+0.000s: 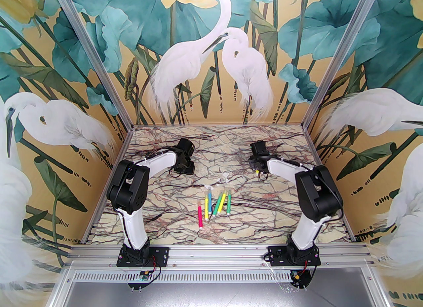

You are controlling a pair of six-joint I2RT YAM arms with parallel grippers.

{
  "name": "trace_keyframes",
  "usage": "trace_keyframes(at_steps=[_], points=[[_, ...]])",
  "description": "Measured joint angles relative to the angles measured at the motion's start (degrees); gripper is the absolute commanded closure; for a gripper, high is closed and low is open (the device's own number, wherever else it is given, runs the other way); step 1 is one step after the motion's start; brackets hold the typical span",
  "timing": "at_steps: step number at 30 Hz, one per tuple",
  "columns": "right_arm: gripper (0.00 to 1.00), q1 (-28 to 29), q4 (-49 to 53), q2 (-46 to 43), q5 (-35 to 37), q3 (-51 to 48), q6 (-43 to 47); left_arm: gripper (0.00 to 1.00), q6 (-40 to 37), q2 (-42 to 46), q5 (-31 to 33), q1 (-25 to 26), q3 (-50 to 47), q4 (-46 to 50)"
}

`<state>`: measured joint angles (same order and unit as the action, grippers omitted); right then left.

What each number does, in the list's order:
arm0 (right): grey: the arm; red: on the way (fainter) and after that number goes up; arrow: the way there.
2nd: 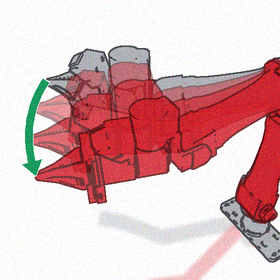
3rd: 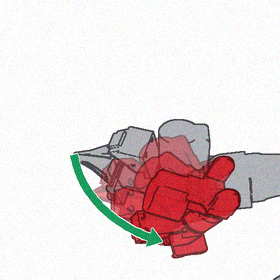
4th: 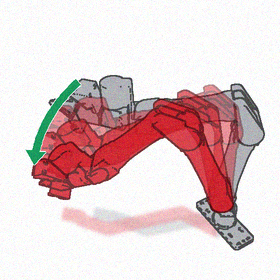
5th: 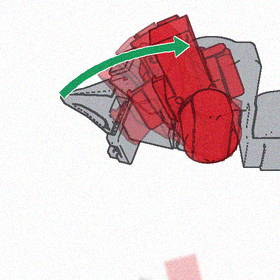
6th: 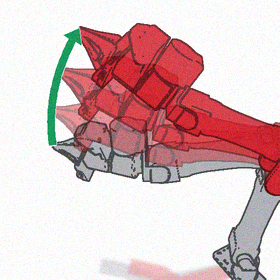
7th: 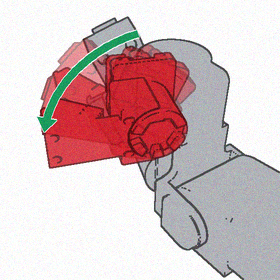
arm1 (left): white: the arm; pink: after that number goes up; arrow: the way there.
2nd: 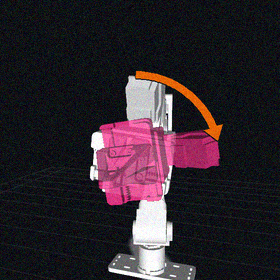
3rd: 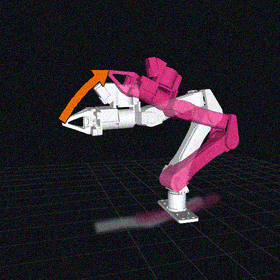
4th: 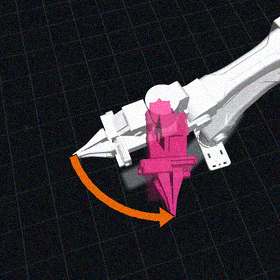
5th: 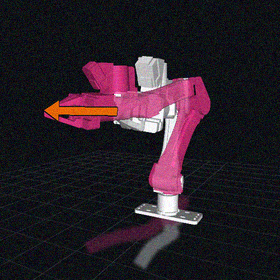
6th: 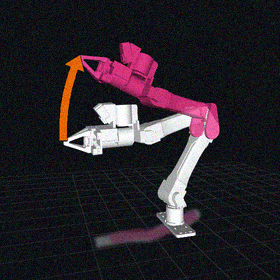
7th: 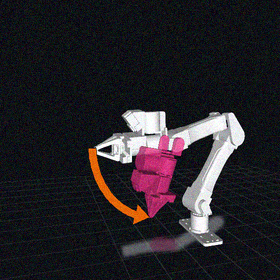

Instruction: Open the pen caps

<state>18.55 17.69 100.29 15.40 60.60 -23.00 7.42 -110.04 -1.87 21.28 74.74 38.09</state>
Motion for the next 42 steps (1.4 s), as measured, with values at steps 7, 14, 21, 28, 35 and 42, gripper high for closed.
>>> trace_keyframes(at_steps=[7,14,21,28,35,42], points=[[0.59,5.2,2.6,-6.7,0.1,-2.0,1.4,0.53,-0.5,5.9,-2.9,0.0,-1.8,-1.1],[0.58,13.4,4.7,-12.2,-0.9,-6.2,1.1,0.33,-0.9,16.6,-5.0,0.0,-9.6,-7.7],[0.55,21.7,8.5,-15.2,-2.1,-11.4,-4.2,0.18,-0.6,28.2,-6.5,0.0,-22.5,-16.7],[0.53,27.4,9.8,-18.2,-3.7,-14.3,-11.3,0.1,0.3,36.7,-6.4,0.0,-31.8,-24.9],[0.53,32.7,9.7,-16.0,-4.9,-14.3,-16.1,0.08,0.3,38.4,-5.4,0.0,-34.6,-29.0],[0.54,35.0,11.1,-11.5,-5.4,-13.3,-17.8,0.07,0.3,39.0,-4.2,0.0,-35.3,-30.8]])
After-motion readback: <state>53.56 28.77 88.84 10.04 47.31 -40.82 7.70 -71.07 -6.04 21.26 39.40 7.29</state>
